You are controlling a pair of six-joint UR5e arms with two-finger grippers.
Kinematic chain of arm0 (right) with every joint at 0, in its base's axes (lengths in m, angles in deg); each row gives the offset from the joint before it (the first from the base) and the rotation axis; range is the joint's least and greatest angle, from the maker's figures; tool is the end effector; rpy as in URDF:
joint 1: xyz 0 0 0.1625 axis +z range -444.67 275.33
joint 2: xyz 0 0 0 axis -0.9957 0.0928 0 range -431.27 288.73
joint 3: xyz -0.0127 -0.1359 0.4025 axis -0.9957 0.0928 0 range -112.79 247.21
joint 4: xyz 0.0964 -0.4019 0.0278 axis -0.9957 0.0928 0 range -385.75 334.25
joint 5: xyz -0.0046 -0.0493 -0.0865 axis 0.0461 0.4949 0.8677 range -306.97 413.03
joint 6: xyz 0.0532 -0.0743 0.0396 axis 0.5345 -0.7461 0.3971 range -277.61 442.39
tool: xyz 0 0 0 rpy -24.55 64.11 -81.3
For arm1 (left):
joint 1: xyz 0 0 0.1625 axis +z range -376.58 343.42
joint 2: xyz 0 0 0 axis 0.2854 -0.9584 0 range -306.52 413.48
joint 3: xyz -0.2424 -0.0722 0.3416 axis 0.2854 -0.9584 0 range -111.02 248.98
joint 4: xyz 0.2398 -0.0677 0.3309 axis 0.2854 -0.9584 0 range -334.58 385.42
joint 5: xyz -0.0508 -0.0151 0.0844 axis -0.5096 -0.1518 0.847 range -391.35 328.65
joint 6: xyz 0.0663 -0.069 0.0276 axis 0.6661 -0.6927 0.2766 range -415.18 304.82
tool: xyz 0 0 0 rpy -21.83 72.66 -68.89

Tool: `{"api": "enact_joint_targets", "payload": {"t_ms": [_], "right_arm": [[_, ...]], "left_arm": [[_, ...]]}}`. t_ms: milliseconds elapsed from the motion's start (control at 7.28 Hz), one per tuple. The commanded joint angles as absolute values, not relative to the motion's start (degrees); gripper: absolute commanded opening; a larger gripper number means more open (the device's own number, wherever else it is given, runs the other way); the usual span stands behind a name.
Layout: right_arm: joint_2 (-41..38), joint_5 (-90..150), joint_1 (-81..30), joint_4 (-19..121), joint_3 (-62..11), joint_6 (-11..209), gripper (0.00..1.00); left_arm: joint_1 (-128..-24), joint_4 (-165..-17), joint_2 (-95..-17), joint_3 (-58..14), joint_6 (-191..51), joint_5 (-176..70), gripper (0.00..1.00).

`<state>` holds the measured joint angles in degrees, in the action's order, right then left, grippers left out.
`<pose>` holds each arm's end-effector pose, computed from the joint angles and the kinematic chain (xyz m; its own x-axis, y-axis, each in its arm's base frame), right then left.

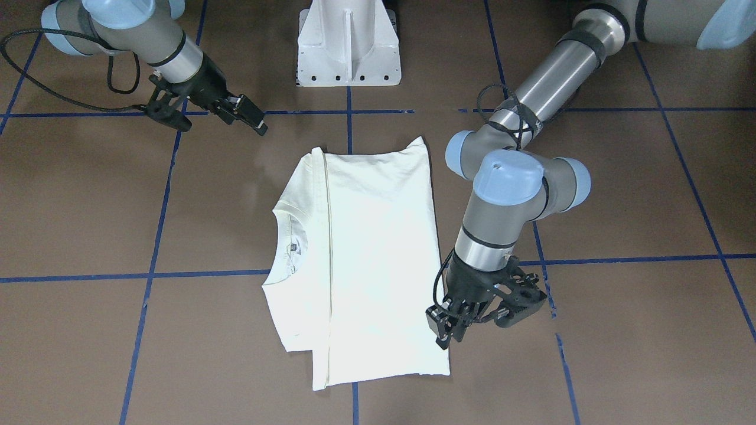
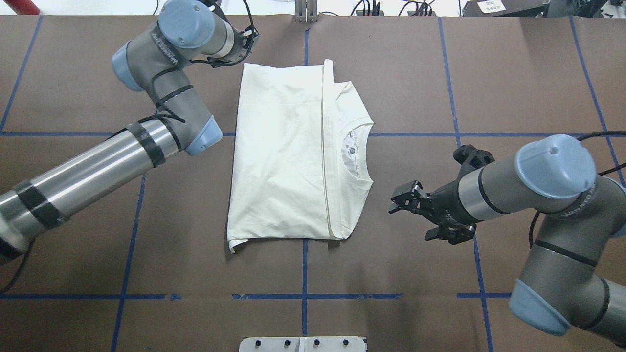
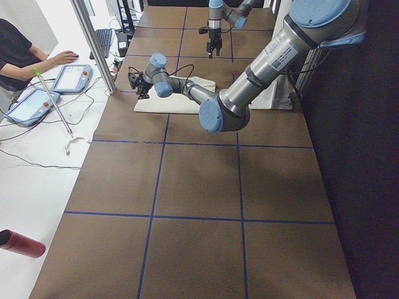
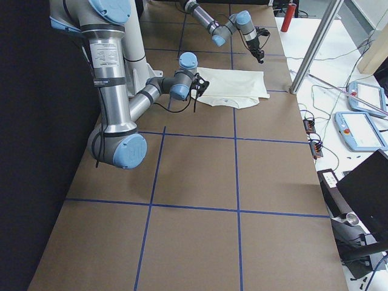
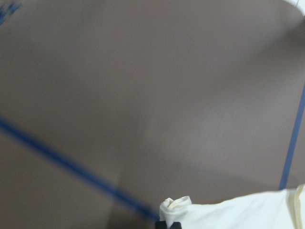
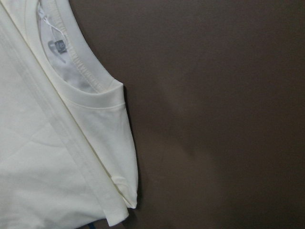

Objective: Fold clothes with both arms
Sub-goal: 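Move the right gripper over the shirt's collar edge to grasp it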

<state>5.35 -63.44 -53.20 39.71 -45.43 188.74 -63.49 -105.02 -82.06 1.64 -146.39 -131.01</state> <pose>-0.4160 -0.3588 0.3024 0.3637 0.5182 0.7741 -0.2488 0.8549 -0.4553 0.4595 -0.6618 0.2627 0.2937 -0.3444 -0.8917 0.6239 0.7758 -0.0942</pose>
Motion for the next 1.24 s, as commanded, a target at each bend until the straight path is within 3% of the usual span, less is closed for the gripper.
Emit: {"api": "enact_joint_targets", "payload": {"t_ms": [0,275,1100], "right_arm": [[-5.3,-57.9,-55.0,43.1,-35.2,187.1,1.00],[-9.2,-57.8,-55.4,48.1,-32.3,174.3,1.00],[-20.2,-48.8,-59.4,63.5,-24.0,144.9,1.00]], "left_arm": [[-63.5,-104.4,-69.7,-16.7,-146.4,-137.2,0.58],[-63.5,-102.0,-66.2,-22.5,-146.3,-138.0,0.58],[-63.4,-101.5,-66.1,-22.7,-146.3,-138.0,0.58]]}}
